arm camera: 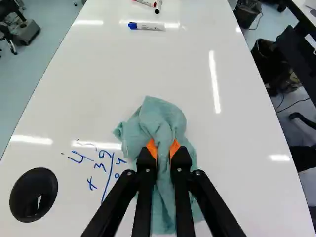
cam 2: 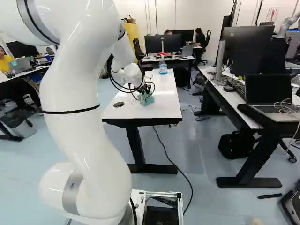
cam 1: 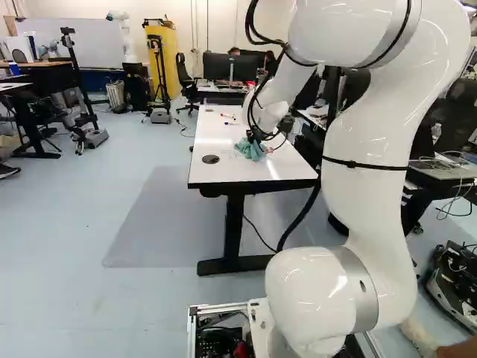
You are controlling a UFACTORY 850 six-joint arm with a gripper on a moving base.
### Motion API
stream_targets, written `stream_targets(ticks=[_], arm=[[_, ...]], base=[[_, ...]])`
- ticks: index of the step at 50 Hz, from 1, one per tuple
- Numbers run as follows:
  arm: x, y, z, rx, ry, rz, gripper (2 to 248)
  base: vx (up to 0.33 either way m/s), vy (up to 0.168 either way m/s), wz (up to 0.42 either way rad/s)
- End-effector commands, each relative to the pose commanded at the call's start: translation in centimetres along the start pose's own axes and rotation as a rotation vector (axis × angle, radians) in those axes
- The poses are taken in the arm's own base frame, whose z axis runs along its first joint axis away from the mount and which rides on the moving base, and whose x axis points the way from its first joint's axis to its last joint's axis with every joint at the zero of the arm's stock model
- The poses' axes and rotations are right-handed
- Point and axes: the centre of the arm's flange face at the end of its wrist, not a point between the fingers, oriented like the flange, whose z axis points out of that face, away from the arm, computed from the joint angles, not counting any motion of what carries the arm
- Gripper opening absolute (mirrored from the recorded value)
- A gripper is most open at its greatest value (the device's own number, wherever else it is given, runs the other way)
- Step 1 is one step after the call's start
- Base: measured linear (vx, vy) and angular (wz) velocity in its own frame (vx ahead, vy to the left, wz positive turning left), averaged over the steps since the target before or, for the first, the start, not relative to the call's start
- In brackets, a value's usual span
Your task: Clean the table with the green towel
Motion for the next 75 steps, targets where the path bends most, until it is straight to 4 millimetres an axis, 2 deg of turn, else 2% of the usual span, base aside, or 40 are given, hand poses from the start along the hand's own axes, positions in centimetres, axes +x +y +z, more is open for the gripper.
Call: stream_targets(ticks=[75], arm=[[-0.8, 0.0, 0.01, 0.0, -0.093, 0.0, 46]], base=[[0.0, 0.0, 0.0]])
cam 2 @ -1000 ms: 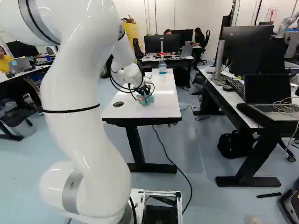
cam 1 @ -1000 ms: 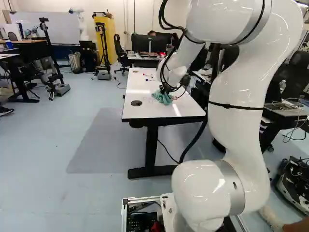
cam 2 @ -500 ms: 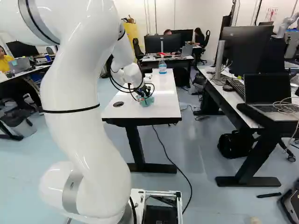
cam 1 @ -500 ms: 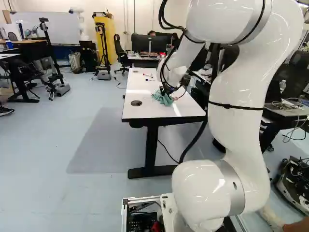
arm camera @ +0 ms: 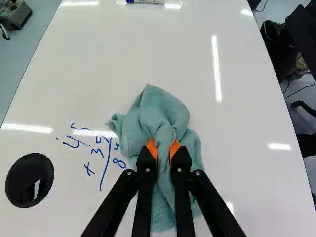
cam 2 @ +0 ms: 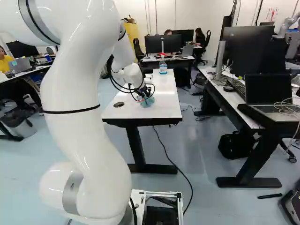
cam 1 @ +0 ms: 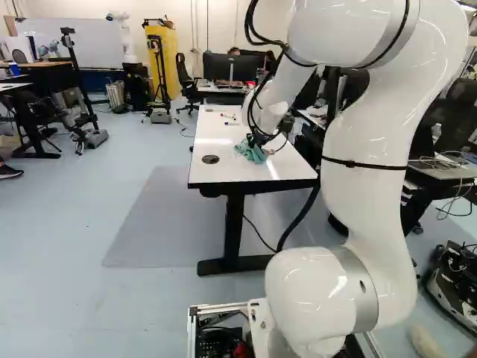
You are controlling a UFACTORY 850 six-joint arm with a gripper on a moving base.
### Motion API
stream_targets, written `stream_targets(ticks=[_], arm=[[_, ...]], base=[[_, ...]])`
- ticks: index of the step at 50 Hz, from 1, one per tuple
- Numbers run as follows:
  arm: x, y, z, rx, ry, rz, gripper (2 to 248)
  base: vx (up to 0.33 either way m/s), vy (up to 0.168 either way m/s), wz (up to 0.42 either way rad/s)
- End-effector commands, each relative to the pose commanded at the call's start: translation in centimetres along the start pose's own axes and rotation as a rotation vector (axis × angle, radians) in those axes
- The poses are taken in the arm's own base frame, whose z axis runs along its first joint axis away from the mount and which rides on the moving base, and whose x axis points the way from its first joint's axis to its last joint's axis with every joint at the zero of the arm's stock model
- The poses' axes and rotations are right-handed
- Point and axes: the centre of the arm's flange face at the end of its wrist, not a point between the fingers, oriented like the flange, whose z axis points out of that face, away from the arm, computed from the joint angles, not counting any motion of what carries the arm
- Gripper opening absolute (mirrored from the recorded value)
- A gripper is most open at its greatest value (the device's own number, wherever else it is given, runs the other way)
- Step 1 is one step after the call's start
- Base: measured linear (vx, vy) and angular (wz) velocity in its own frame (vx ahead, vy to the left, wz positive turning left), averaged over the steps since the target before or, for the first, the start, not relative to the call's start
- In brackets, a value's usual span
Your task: Clean the table with the green towel
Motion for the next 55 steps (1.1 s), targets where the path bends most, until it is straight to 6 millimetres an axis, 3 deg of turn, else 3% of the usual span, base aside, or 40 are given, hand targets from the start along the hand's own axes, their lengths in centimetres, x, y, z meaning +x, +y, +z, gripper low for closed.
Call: stream_targets(ticks=[18, 55], arm=[[1.7, -1.6, 1.5, 0.017, 0.014, -0.022, 46], [3.8, -7.6, 3.2, 0.08, 0.037, -0.097, 46]], base=[[0.0, 0.0, 0.0], [0.0, 0.0, 0.0]])
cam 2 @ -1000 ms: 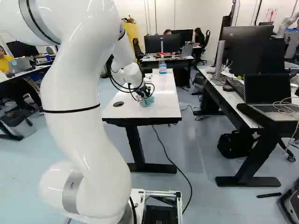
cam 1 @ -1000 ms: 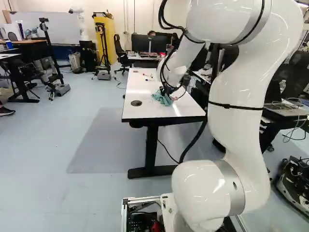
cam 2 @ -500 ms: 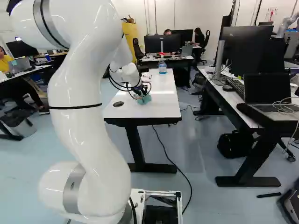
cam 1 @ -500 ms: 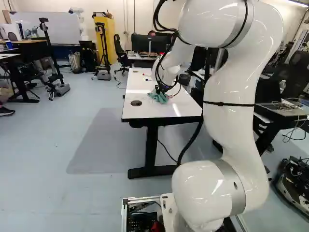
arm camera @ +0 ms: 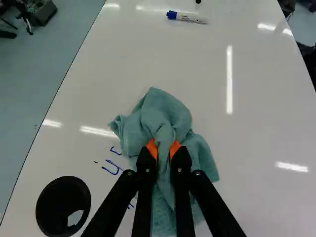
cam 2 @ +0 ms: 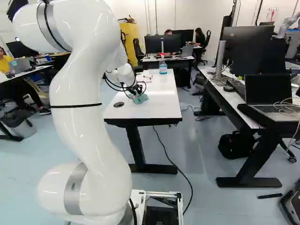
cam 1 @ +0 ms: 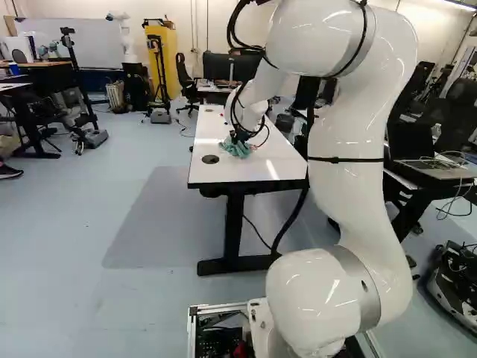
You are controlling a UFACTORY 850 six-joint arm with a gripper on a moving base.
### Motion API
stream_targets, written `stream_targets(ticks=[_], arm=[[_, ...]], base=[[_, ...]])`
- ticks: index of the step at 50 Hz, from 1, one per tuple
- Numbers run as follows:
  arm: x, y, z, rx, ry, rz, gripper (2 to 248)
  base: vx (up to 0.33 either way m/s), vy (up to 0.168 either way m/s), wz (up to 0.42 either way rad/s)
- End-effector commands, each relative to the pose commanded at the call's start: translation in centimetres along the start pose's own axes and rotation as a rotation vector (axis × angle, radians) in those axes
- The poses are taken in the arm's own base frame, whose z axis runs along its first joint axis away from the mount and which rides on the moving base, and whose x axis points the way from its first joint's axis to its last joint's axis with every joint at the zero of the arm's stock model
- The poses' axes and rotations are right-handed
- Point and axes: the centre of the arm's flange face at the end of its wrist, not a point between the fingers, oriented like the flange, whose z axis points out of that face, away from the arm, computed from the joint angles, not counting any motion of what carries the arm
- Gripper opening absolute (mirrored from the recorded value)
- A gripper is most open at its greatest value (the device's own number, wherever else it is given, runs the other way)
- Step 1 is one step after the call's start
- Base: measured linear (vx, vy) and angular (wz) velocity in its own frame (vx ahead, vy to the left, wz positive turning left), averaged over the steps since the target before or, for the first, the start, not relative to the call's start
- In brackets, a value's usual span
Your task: Clean the table with the green towel
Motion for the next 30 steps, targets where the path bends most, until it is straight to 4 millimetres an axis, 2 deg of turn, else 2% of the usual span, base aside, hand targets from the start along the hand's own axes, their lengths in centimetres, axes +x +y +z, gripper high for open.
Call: stream_targets(ticks=[17, 30], arm=[[0.3, -2.9, 0.2, 0.031, 0.004, -0.036, 46], [-0.5, -4.7, -0.8, 0.051, -0.003, -0.058, 46]], base=[[0.0, 0.0, 0.0], [0.0, 0.0, 0.0]])
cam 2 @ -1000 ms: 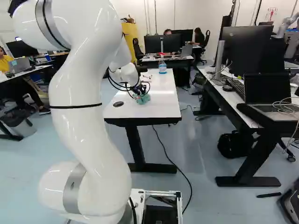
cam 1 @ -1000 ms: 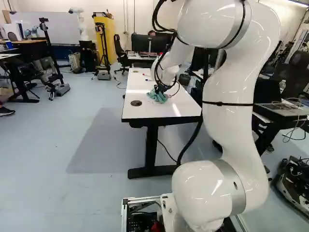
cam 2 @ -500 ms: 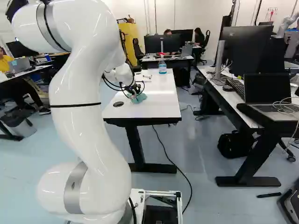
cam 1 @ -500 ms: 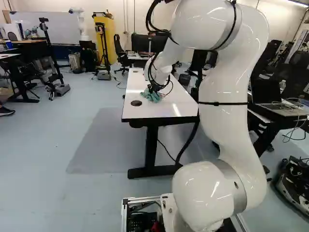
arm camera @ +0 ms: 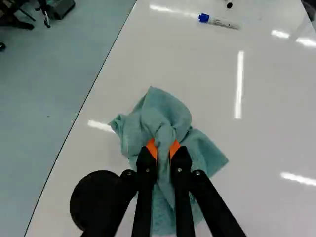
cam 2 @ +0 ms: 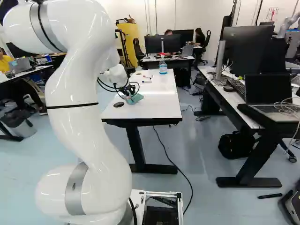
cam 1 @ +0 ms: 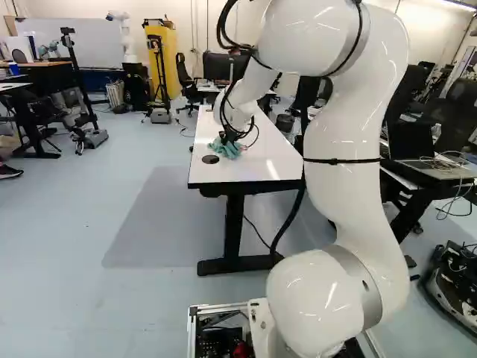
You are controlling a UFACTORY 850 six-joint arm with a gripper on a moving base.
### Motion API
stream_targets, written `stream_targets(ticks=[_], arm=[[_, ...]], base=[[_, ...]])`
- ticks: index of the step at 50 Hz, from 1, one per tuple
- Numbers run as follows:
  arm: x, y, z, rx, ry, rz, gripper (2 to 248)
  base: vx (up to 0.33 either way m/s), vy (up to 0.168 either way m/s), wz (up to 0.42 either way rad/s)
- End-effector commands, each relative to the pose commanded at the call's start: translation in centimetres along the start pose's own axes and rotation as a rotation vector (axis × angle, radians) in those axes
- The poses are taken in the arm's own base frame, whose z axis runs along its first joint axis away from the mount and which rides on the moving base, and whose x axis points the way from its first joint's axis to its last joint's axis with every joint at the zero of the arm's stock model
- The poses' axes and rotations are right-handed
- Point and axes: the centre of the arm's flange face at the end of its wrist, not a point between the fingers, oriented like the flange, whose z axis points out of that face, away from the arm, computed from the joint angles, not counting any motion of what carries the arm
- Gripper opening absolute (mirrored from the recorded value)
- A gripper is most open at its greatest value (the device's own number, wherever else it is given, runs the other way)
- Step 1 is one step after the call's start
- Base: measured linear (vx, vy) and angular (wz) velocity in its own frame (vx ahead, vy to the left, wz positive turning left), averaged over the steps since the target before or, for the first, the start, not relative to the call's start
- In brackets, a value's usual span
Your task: Clean the table with the green towel
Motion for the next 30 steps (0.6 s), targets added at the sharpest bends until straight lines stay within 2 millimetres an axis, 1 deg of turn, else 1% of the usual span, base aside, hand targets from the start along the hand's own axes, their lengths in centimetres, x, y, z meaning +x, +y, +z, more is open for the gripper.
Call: stream_targets(ticks=[5, 13, 30], arm=[[-0.5, -0.5, -0.6, 0.005, -0.005, -0.005, 46], [-1.6, -0.6, -1.6, 0.007, -0.014, -0.007, 46], [-3.9, 0.3, -3.8, -0.005, -0.033, 0.008, 46]], base=[[0.0, 0.0, 0.0], [0.0, 0.0, 0.0], [0.0, 0.0, 0.0]])
